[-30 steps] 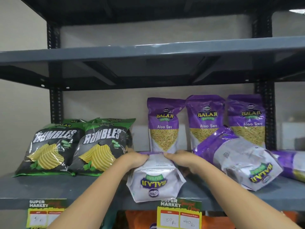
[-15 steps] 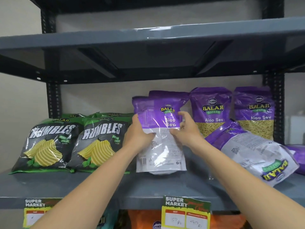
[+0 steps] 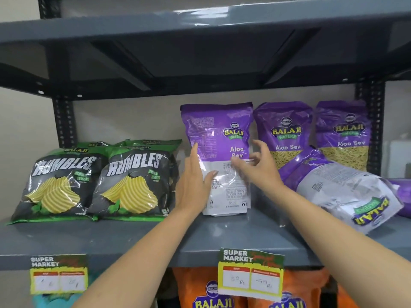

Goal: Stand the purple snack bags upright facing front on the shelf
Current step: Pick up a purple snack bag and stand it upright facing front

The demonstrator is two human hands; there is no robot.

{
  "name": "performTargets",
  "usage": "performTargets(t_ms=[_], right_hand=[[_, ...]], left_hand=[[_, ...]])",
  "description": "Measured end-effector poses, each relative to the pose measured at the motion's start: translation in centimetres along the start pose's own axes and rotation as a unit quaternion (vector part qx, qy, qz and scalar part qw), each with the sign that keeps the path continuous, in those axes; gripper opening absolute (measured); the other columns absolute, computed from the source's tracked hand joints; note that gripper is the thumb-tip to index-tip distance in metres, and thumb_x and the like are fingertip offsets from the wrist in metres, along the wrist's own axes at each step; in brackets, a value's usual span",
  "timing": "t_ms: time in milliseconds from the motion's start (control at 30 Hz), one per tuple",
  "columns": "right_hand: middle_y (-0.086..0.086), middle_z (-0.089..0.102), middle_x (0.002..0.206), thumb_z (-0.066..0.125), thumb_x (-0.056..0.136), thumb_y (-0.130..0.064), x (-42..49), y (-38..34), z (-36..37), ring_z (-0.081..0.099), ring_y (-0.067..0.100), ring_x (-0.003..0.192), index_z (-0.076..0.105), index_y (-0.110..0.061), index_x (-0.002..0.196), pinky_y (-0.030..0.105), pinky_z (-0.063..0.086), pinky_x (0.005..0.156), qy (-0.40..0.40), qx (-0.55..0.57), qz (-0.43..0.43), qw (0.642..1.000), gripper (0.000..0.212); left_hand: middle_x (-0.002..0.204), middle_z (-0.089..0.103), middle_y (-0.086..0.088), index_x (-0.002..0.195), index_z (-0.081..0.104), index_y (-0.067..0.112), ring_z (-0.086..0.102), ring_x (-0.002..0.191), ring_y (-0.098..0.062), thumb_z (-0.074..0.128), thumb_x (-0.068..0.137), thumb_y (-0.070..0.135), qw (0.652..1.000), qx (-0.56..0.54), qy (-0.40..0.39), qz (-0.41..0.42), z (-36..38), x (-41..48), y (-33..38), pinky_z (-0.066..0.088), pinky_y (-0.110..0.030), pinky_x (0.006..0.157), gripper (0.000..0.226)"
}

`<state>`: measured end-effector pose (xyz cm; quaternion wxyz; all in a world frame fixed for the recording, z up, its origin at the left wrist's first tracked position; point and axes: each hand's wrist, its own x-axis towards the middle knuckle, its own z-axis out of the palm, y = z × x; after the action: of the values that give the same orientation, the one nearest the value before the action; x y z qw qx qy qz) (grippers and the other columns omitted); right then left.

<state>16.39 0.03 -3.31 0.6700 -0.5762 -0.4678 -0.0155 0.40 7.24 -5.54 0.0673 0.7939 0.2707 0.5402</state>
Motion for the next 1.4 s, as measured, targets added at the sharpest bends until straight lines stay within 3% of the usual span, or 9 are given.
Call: performTargets(t_ms=[167, 333, 433, 567, 733, 867, 1000, 1233, 1400], right_hand=[[-0.004, 0.061, 0.047, 0.024, 0.083, -0.077, 1.9, 0.8, -0.6, 0.052, 0.008, 0.033, 0.059, -0.019, 0.084, 0.018, 0.041, 0.038, -0.04, 0.26, 0.268, 0.927, 0.068], [0.003, 0.066, 0.048, 0.001, 0.082, -0.077, 2.6, 2.8, -0.5, 0.065, 0.016, 0.043, 0.057, -0.005, 0.111, 0.029, 0.046, 0.053, -0.123, 0.289, 0.335, 0.889, 0.095], [0.016, 0.074, 0.078, 0.011, 0.088, -0.071, 3.0, 3.0, -0.3, 0.07, 0.026, 0.073, 0.066, -0.002, 0.1, 0.036, 0.055, 0.069, -0.162, 0.336, 0.328, 0.868, 0.088], [0.0, 0.059, 0.055, 0.033, 0.097, -0.037, 3.2, 2.6, -0.5, 0.054, 0.014, 0.044, 0.055, -0.018, 0.069, 0.019, 0.048, 0.046, -0.134, 0.235, 0.319, 0.909, 0.041], [0.0, 0.063, 0.062, 0.064, 0.085, -0.016, 2.5, 2.6, -1.0, 0.054, 0.01, 0.046, 0.066, -0.014, 0.081, 0.022, 0.033, 0.054, -0.09, 0.14, 0.264, 0.95, 0.005], [0.0, 0.059, 0.09, 0.074, 0.08, -0.029, 1.8, 2.3, -1.1, 0.055, 0.015, 0.072, 0.052, -0.023, 0.116, 0.029, 0.045, 0.063, -0.122, 0.146, 0.284, 0.94, 0.042], [0.002, 0.047, 0.126, 0.076, 0.078, -0.026, 1.7, 2.3, -1.0, 0.05, 0.027, 0.115, 0.028, -0.024, 0.149, 0.035, 0.049, 0.068, -0.156, 0.163, 0.277, 0.934, 0.086], [-0.01, 0.074, 0.083, 0.093, 0.034, -0.044, 1.6, 3.3, -1.8, 0.06, 0.016, 0.091, 0.066, -0.029, 0.106, 0.042, 0.042, 0.091, -0.227, 0.241, 0.213, 0.919, 0.079], [-0.006, 0.077, 0.089, 0.089, 0.04, -0.047, 1.3, 3.4, -1.9, 0.067, 0.018, 0.092, 0.067, -0.019, 0.112, 0.048, 0.049, 0.094, -0.206, 0.191, 0.208, 0.937, 0.08]], left_hand=[[0.115, 0.056, 0.0, 0.127, 0.046, 0.021, 0.055, 0.103, -0.022, 0.065, 0.069, 0.068, 0.979, 0.164, -0.001, 0.117, -0.8, -0.2, 1.0, 0.043, -0.036, 0.084, 0.077], [0.089, 0.056, 0.006, 0.087, 0.059, 0.022, 0.059, 0.092, -0.021, 0.069, 0.073, 0.059, 0.965, 0.162, -0.161, 0.128, -0.1, -1.0, 2.2, 0.037, -0.03, 0.069, 0.041], [0.087, 0.052, 0.006, 0.08, 0.055, 0.023, 0.057, 0.093, -0.022, 0.071, 0.077, 0.049, 0.975, 0.132, -0.156, 0.089, 0.9, -1.2, 1.8, 0.043, -0.032, 0.072, 0.031], [0.097, 0.05, 0.001, 0.079, 0.05, 0.024, 0.055, 0.101, -0.024, 0.079, 0.073, 0.035, 0.981, 0.072, -0.179, 0.0, 1.9, -1.0, 2.0, 0.045, -0.034, 0.081, 0.032], [0.122, 0.043, 0.0, 0.118, 0.042, 0.022, 0.052, 0.114, -0.019, 0.088, 0.049, 0.052, 0.971, -0.04, -0.209, -0.11, 2.0, -0.7, 3.0, 0.045, -0.031, 0.096, 0.088], [0.133, 0.044, -0.001, 0.134, 0.031, 0.013, 0.048, 0.125, -0.02, 0.09, 0.04, 0.054, 0.945, -0.099, -0.253, -0.184, 2.2, 0.1, 3.3, 0.043, -0.036, 0.106, 0.118], [0.123, 0.063, -0.002, 0.116, 0.046, 0.013, 0.061, 0.106, -0.015, 0.091, 0.059, 0.023, 0.92, -0.231, -0.217, -0.229, 2.4, 1.5, 1.2, 0.052, -0.029, 0.091, 0.073], [0.116, 0.064, -0.007, 0.136, 0.046, 0.003, 0.064, 0.094, -0.008, 0.059, 0.087, -0.008, 0.838, -0.366, -0.334, -0.229, 0.3, 2.7, -2.0, 0.051, -0.007, 0.07, 0.051], [0.092, 0.068, 0.01, 0.125, 0.055, 0.021, 0.06, 0.092, -0.013, 0.063, 0.091, 0.015, 0.843, -0.376, -0.275, -0.271, 0.1, 3.0, -4.2, 0.039, -0.035, 0.092, 0.036]])
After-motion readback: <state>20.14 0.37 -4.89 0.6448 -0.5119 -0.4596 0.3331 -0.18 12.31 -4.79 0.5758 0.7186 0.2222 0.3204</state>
